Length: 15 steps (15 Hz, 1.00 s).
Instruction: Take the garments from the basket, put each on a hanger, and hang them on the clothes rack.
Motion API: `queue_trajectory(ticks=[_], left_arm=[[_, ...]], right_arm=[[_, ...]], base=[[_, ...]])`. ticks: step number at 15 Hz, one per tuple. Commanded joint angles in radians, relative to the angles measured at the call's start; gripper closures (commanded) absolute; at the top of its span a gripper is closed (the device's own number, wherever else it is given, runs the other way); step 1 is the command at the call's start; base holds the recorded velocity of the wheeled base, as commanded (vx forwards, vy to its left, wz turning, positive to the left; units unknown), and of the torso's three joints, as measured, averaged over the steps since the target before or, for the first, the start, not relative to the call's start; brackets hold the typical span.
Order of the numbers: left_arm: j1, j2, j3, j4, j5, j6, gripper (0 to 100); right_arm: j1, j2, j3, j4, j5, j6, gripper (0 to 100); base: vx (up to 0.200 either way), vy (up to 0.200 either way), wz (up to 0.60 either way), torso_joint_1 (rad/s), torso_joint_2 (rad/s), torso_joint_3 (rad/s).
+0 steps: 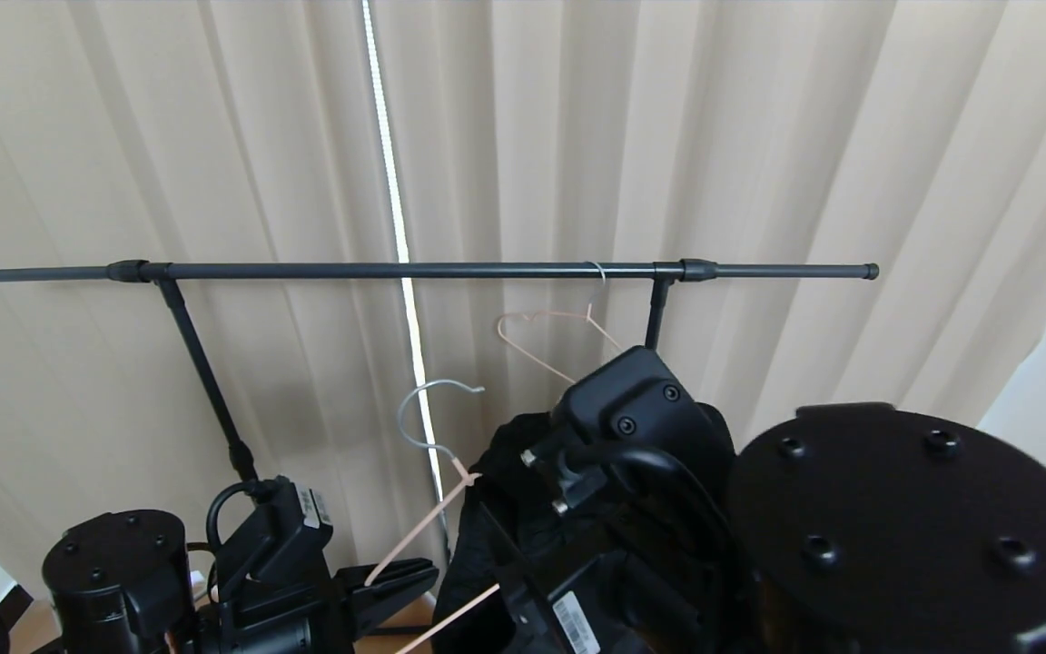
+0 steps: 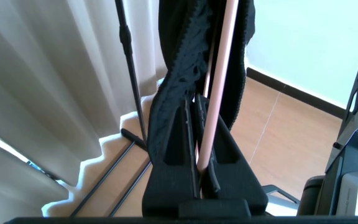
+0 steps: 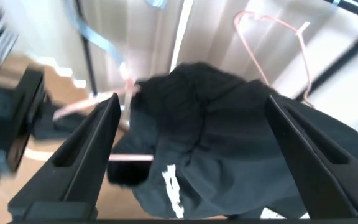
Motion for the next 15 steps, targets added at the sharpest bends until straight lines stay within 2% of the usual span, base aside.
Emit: queue_trajectory(ticks=[1, 2, 4, 5, 6, 8, 9, 10, 11, 12, 14, 15], left_arm=[[-0.002, 0.002, 0.0, -0.001, -0.001, 0.0, 100], [-0.006, 0.002, 0.0, -0.001, -0.001, 0.009, 100], [-0.011, 0.0, 0.0, -0.001, -0.004, 0.011, 100], [-0.023, 0.003, 0.0, -0.001, -0.004, 0.011, 100], [-0.035, 0.003, 0.0, -0.001, -0.006, 0.012, 100], [-0.052, 0.003, 0.0, 0.004, -0.006, 0.034, 100], [-0.054, 0.002, 0.0, 0.011, -0.007, 0.051, 100], [-0.054, 0.002, 0.0, 0.019, -0.007, 0.068, 100], [-0.061, 0.003, 0.0, 0.019, -0.009, 0.078, 100], [-0.068, 0.005, 0.0, 0.019, -0.01, 0.08, 100], [-0.085, 0.023, 0.0, 0.019, -0.009, 0.106, 100], [-0.086, 0.023, 0.0, 0.019, -0.009, 0.108, 100]], right_arm=[[-0.031, -0.083, 0.062, -0.007, 0.046, -0.045, 0], [-0.15, -0.209, 0.155, -0.002, 0.261, -0.198, 0], [-0.304, -0.261, 0.15, 0.032, 0.475, -0.347, 0], [-0.383, -0.27, 0.124, 0.088, 0.561, -0.437, 0], [-0.465, -0.284, 0.048, 0.217, 0.649, -0.522, 0], [-0.558, -0.298, -0.159, 0.555, 0.851, -0.565, 0], [-0.606, -0.285, -0.245, 0.682, 0.939, -0.618, 0], [-0.656, -0.247, -0.334, 0.803, 1.002, -0.706, 0], [-0.687, -0.19, -0.412, 0.911, 1.017, -0.781, 0], [-0.689, -0.161, -0.451, 0.963, 1.017, -0.798, 0], [-0.689, -0.005, -0.613, 1.181, 1.018, -0.836, 0], [-0.687, 0.046, -0.652, 1.216, 1.023, -0.865, 0]], base=[[0.0, 0.0, 0.0, 0.0, 0.0, 0.0], [0.0, 0.0, 0.0, 0.0, 0.0, 0.0], [0.0, 0.0, 0.0, 0.0, 0.0, 0.0], [0.0, 0.0, 0.0, 0.0, 0.0, 0.0], [0.0, 0.0, 0.0, 0.0, 0.0, 0.0], [0.0, 0.0, 0.0, 0.0, 0.0, 0.0], [0.0, 0.0, 0.0, 0.0, 0.0, 0.0], [0.0, 0.0, 0.0, 0.0, 0.0, 0.0], [0.0, 0.0, 0.0, 0.0, 0.0, 0.0], [0.0, 0.0, 0.0, 0.0, 0.0, 0.0], [0.0, 0.0, 0.0, 0.0, 0.0, 0.0], [0.0, 0.0, 0.0, 0.0, 0.0, 0.0]])
